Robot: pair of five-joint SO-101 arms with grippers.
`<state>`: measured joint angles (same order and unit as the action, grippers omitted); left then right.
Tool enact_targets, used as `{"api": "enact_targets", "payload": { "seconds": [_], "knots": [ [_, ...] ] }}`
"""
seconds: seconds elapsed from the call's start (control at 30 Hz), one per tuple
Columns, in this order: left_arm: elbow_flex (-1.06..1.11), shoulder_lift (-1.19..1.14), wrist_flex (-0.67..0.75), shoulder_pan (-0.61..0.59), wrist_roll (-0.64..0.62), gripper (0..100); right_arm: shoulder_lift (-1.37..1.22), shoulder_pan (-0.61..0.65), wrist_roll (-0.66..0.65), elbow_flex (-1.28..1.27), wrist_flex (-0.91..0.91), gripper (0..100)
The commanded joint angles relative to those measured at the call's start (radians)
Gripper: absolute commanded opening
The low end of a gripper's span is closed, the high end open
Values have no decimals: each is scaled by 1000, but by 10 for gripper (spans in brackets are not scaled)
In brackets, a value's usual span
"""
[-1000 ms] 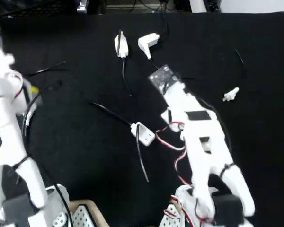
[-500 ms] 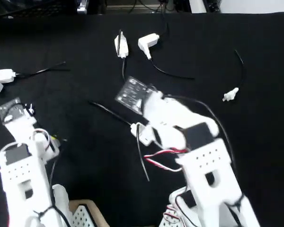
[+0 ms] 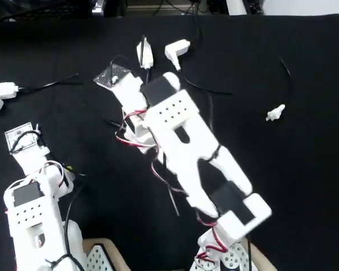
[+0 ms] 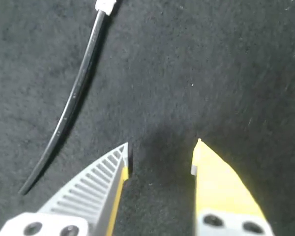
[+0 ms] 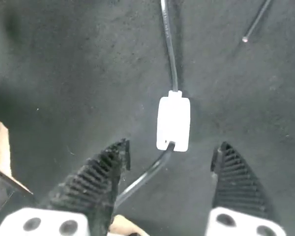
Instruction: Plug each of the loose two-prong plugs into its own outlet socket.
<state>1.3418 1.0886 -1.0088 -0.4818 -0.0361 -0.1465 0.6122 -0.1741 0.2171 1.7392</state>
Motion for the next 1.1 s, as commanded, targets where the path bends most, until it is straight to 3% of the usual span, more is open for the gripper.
{"api": "enact_targets", "payload": {
  "seconds": [0.0, 0.47, 1.07],
  "knots": [
    [-7, 14, 23, 12, 11, 214, -30, 8, 26, 22, 26, 217],
    [-5, 14, 25, 61, 9, 212, -33, -54, -5, -160, 26, 203],
    [-5, 15, 25, 61, 9, 212, -41, -58, -6, -254, -109, 201]
  ]
}}
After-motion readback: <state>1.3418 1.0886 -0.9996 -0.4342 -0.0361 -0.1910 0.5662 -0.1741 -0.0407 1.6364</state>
